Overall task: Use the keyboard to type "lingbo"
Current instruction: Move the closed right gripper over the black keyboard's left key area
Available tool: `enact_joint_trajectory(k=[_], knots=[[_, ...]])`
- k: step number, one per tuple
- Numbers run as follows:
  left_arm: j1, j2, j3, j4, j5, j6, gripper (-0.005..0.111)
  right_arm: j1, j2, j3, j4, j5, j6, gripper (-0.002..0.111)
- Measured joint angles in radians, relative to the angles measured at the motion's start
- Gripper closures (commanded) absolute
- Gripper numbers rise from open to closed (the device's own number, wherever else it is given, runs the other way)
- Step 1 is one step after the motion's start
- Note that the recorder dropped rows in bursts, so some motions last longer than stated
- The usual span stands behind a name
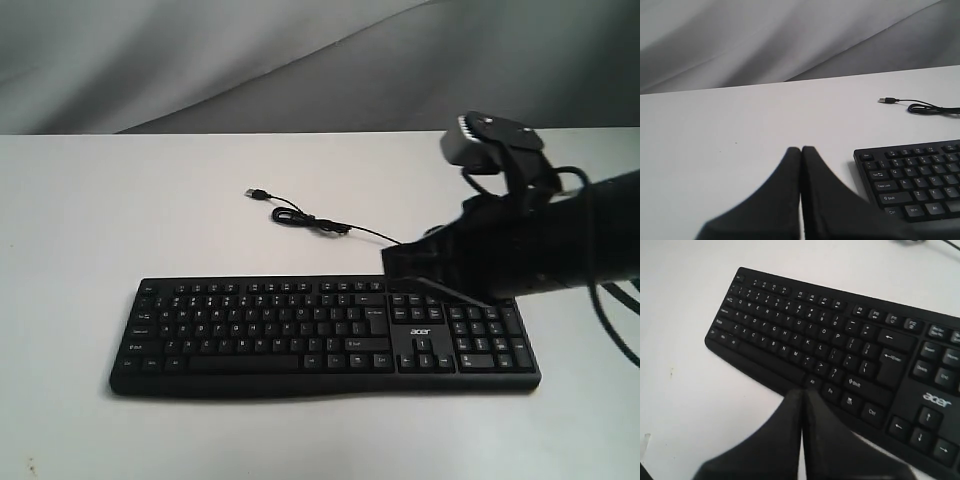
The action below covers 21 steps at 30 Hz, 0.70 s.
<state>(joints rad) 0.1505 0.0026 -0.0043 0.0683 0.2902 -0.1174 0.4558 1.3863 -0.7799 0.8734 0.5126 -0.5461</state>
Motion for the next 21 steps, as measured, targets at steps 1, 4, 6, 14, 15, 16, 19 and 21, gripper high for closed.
enact_joint_trajectory(k=[1, 4, 6, 14, 15, 16, 19, 21], knots=[[0.0, 0.0, 0.0, 0.0, 0.0, 0.0, 0.106, 0.019, 0.032, -0.029, -0.026, -0.006, 0.026, 0.108], [0.0, 0.0, 0.0, 0.0, 0.0, 0.0, 0.106, 0.062, 0.131, -0.113, -0.098, -0.02, 0.091, 0.108], [0.0, 0.0, 0.0, 0.0, 0.0, 0.0, 0.106, 0.087, 0.192, -0.167, -0.14, -0.02, 0.129, 0.108], [0.0, 0.0, 0.0, 0.0, 0.0, 0.0, 0.106, 0.171, 0.42, -0.336, -0.257, -0.001, 0.203, 0.108], [0.0, 0.0, 0.0, 0.0, 0.0, 0.0, 0.106, 0.173, 0.439, -0.348, -0.259, 0.008, 0.208, 0.108], [0.0, 0.0, 0.0, 0.0, 0.0, 0.0, 0.106, 0.173, 0.461, -0.362, -0.262, 0.017, 0.215, 0.108], [0.0, 0.0, 0.0, 0.0, 0.0, 0.0, 0.106, 0.173, 0.509, -0.388, -0.272, 0.035, 0.222, 0.108], [0.0, 0.0, 0.0, 0.0, 0.0, 0.0, 0.106, 0.173, 0.528, -0.393, -0.273, 0.037, 0.225, 0.108]])
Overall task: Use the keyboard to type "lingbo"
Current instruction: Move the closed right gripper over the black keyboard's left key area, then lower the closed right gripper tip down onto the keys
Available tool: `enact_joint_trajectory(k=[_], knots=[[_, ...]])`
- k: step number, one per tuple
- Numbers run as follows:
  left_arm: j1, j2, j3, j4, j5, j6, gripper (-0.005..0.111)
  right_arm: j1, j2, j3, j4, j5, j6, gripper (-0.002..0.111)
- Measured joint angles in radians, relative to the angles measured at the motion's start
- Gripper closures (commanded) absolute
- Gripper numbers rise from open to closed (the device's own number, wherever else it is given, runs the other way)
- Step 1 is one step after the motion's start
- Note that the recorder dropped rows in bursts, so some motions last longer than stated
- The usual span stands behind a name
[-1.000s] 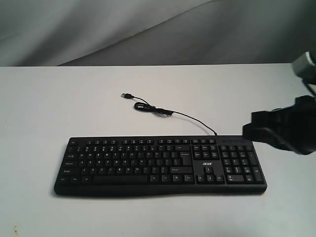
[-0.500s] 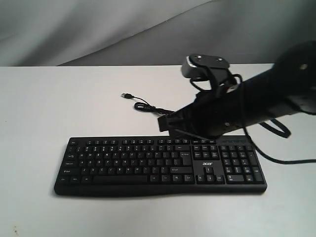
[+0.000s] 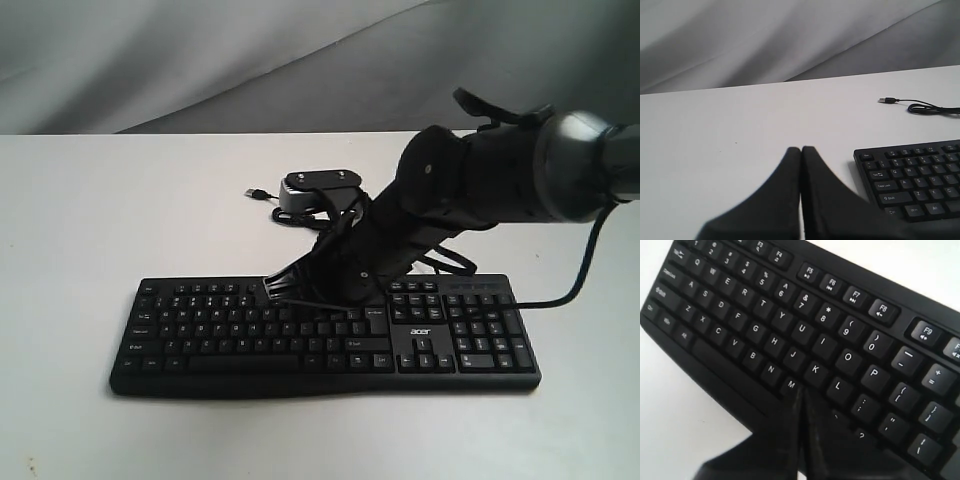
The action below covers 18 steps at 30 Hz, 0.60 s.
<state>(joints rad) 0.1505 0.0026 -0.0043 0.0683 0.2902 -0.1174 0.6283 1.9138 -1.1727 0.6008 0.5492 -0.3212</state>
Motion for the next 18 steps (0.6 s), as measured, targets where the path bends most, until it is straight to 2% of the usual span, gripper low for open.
enact_joint_trajectory(k=[18], knots=[[0.0, 0.0, 0.0, 0.0, 0.0, 0.0, 0.106, 0.01, 0.048, -0.005, 0.015, -0.043, -0.019, 0.108]])
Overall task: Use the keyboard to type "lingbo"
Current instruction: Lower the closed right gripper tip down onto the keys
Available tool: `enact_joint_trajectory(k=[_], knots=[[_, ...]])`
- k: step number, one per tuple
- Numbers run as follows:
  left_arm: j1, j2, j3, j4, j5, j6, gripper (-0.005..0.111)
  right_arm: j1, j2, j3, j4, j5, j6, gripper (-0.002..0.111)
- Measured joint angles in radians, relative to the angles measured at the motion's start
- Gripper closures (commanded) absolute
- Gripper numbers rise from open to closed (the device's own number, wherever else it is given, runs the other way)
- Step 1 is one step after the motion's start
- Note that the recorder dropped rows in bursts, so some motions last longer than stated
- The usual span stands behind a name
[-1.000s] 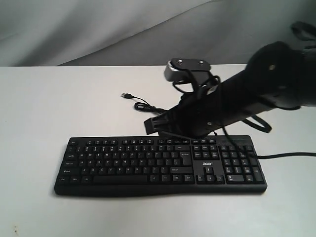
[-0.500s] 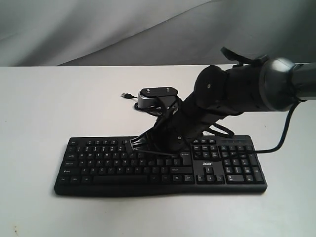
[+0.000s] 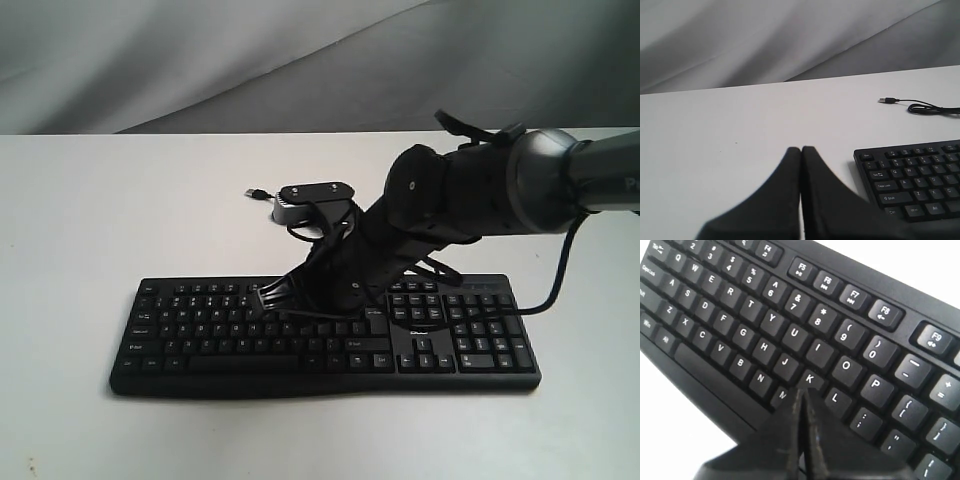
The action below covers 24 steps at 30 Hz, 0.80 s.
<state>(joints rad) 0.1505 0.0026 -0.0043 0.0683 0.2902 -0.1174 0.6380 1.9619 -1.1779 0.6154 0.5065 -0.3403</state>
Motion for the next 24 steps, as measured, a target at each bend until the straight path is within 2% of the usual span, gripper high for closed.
enact_joint_trajectory(k=[24], knots=[[0.0, 0.0, 0.0, 0.0, 0.0, 0.0, 0.106, 0.0, 0.037, -0.002, 0.007, -0.03, -0.007, 0.108]])
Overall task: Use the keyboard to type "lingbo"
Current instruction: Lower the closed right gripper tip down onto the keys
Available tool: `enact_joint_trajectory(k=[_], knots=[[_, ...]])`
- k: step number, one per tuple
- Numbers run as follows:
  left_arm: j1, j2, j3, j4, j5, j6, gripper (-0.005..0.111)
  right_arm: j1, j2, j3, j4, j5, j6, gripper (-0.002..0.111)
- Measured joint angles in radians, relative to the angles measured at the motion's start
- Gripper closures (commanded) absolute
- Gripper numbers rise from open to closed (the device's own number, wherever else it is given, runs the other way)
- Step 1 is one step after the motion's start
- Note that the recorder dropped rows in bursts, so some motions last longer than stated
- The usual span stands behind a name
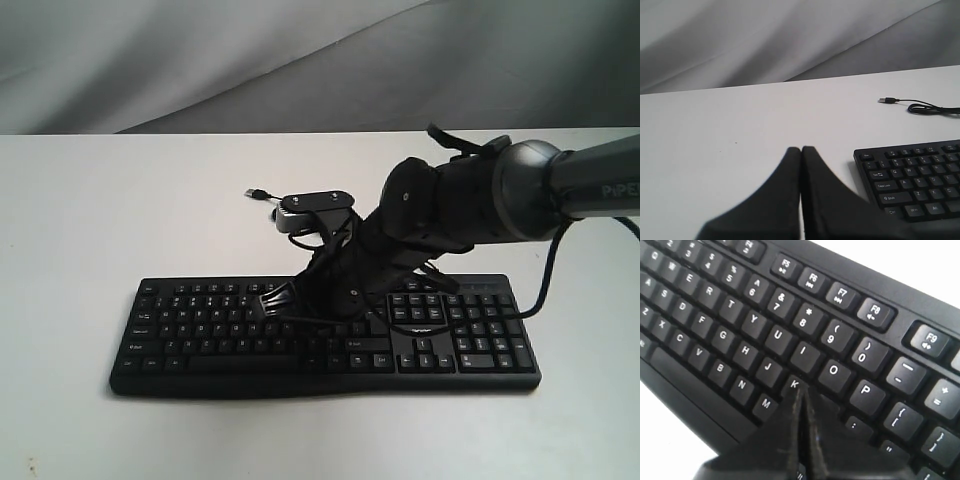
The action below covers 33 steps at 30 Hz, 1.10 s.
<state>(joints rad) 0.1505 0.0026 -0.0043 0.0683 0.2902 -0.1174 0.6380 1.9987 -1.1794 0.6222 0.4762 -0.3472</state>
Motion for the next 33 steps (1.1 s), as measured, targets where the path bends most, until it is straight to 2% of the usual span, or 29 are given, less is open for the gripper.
enact_joint_trajectory(k=[25, 33], knots=[[0.0, 0.0, 0.0, 0.0, 0.0, 0.0, 0.106, 0.0, 0.033, -0.004, 0.012, -0.041, 0.0, 0.108], [0.0, 0.0, 0.0, 0.0, 0.0, 0.0, 0.106, 0.009, -0.026, -0.028, 0.01, -0.052, -0.017, 0.108]])
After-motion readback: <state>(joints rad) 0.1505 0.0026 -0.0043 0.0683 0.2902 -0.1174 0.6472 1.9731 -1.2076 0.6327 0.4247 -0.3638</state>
